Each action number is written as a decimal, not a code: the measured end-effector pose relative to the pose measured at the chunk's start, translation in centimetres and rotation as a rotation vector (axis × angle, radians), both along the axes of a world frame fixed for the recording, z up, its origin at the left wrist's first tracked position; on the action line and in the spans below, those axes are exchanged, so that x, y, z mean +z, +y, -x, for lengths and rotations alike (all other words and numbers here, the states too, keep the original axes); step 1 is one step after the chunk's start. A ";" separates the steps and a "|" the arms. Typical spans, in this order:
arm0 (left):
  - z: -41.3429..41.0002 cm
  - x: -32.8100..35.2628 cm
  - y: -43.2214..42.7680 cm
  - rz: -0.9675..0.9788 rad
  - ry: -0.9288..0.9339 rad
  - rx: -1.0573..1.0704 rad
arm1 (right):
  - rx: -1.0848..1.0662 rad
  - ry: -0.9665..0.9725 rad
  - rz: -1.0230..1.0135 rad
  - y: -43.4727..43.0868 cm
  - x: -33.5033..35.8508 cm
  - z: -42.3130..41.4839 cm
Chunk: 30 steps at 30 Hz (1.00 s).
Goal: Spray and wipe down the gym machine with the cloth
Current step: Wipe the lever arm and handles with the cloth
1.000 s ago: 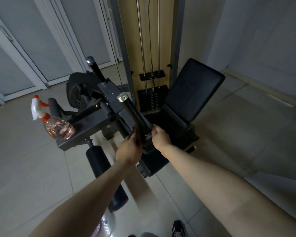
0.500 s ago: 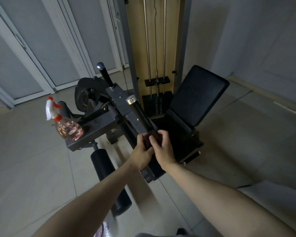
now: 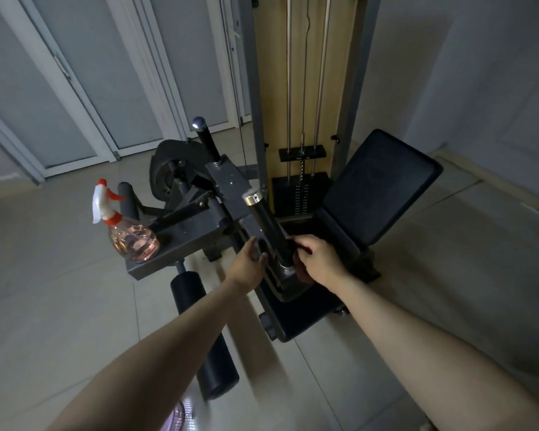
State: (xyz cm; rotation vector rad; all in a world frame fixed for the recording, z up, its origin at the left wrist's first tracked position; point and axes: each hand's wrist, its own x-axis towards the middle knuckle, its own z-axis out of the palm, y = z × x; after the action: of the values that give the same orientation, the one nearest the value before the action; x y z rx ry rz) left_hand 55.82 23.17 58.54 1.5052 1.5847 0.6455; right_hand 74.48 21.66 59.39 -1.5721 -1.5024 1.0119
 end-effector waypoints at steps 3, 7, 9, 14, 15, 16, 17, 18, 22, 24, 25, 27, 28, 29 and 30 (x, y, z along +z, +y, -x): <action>-0.5 -0.5 1.1 -0.013 -0.017 0.060 | 0.125 -0.124 -0.012 2.4 0.0 -0.3; -1.1 -0.9 2.2 -0.024 -0.018 0.123 | 0.162 -0.240 -0.161 6.9 -0.8 1.2; -1.1 -1.4 3.0 -0.020 0.011 0.150 | 0.184 -0.429 -0.276 9.7 -1.7 1.6; -1.2 -1.6 3.7 -0.013 0.087 0.143 | 0.259 -0.342 -0.361 14.6 -2.7 3.5; -1.1 -1.6 3.9 0.001 0.090 0.144 | 0.258 -0.338 -0.364 15.4 -2.4 4.1; -1.0 -1.7 4.2 0.036 0.091 0.138 | 0.254 -0.349 -0.366 15.9 -2.3 4.6; -0.9 -1.8 4.5 0.064 0.082 0.131 | 0.252 -0.356 -0.366 16.1 -2.2 4.9; -0.7 -1.8 4.8 0.098 0.047 0.141 | 0.259 -0.362 -0.366 16.2 -2.0 5.1; 0.4 -2.5 5.6 0.156 -0.049 0.149 | 0.458 -0.363 -0.403 14.3 -1.7 4.2; 0.6 -1.7 5.4 0.169 -0.091 0.139 | 0.538 -0.381 -0.321 13.2 -0.4 3.3; 0.8 -1.7 5.5 0.169 -0.116 0.135 | 0.564 -0.404 -0.259 12.8 0.1 3.0; 0.7 -1.2 5.6 0.181 -0.160 0.120 | 0.587 -0.416 -0.201 12.7 0.5 2.4; 0.6 -0.9 5.6 0.181 -0.169 0.116 | 0.597 -0.411 -0.203 12.7 0.6 2.3; 0.6 -0.9 5.6 0.176 -0.173 0.116 | 0.597 -0.403 -0.245 12.9 0.3 2.3; 0.6 -1.1 5.5 0.180 -0.179 0.121 | 0.571 -0.393 -0.301 13.0 -0.2 2.4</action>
State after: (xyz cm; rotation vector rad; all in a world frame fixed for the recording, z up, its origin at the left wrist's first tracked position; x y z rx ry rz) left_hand 55.22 28.70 57.44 1.1931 1.5598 0.6672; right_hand 72.05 34.66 59.22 -1.1899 -2.3411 0.7344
